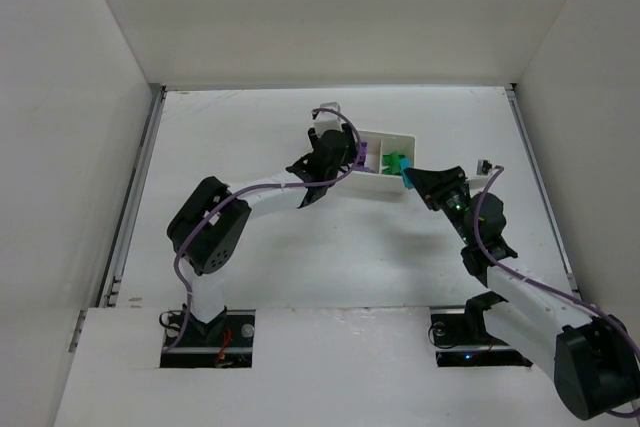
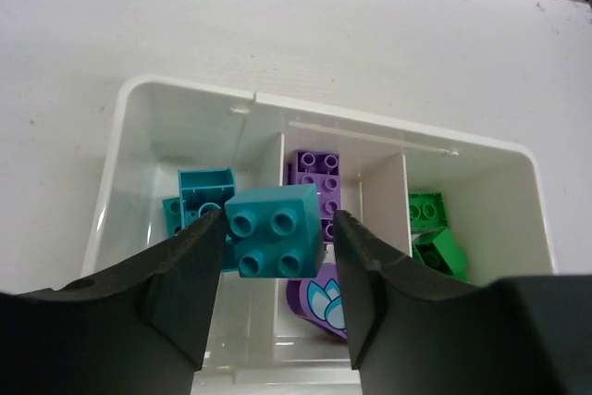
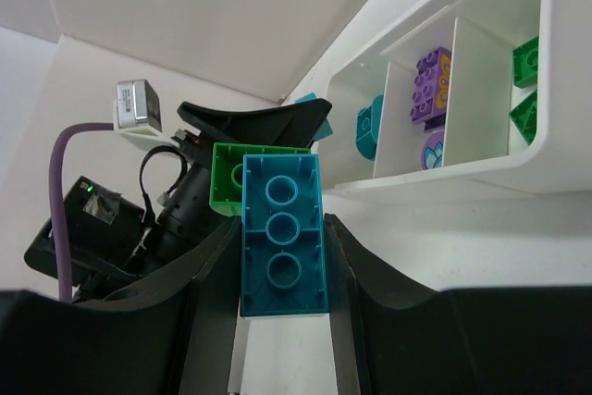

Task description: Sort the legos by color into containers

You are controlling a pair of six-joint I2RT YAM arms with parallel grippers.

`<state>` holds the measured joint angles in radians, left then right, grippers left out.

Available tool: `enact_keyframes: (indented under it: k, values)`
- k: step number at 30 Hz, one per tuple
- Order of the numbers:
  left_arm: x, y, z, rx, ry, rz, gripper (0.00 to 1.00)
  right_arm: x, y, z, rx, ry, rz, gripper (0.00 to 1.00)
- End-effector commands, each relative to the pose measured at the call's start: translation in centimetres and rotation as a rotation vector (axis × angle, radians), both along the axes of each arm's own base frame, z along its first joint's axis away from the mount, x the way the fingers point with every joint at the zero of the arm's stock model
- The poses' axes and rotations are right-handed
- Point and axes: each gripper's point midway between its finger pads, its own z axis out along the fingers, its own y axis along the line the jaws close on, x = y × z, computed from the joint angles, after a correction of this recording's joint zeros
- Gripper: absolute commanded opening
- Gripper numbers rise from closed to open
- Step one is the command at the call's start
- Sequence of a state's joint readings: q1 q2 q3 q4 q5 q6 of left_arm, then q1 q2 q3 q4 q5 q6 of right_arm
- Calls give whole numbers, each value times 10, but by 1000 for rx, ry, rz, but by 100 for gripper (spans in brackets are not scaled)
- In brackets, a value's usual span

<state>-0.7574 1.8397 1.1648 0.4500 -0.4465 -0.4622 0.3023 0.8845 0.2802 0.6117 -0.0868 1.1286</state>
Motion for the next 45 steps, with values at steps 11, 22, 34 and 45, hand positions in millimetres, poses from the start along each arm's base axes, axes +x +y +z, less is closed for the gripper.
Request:
enact_keyframes:
  k: [11, 22, 34, 45]
  values:
    - [-24, 9, 71, -81, -97, 1, 63, 10, 1, 0, -40, -23, -19, 34]
    - [-115, -32, 97, -208, -45, -178, 64, 11, 4, 0, -168, -37, -67, 33]
    - [-122, -61, 73, -236, 51, -185, 60, 5, 16, 6, -298, -70, -118, 33]
    - [-126, -68, 88, -325, 6, -205, 59, 6, 20, 2, -328, -62, -117, 33]
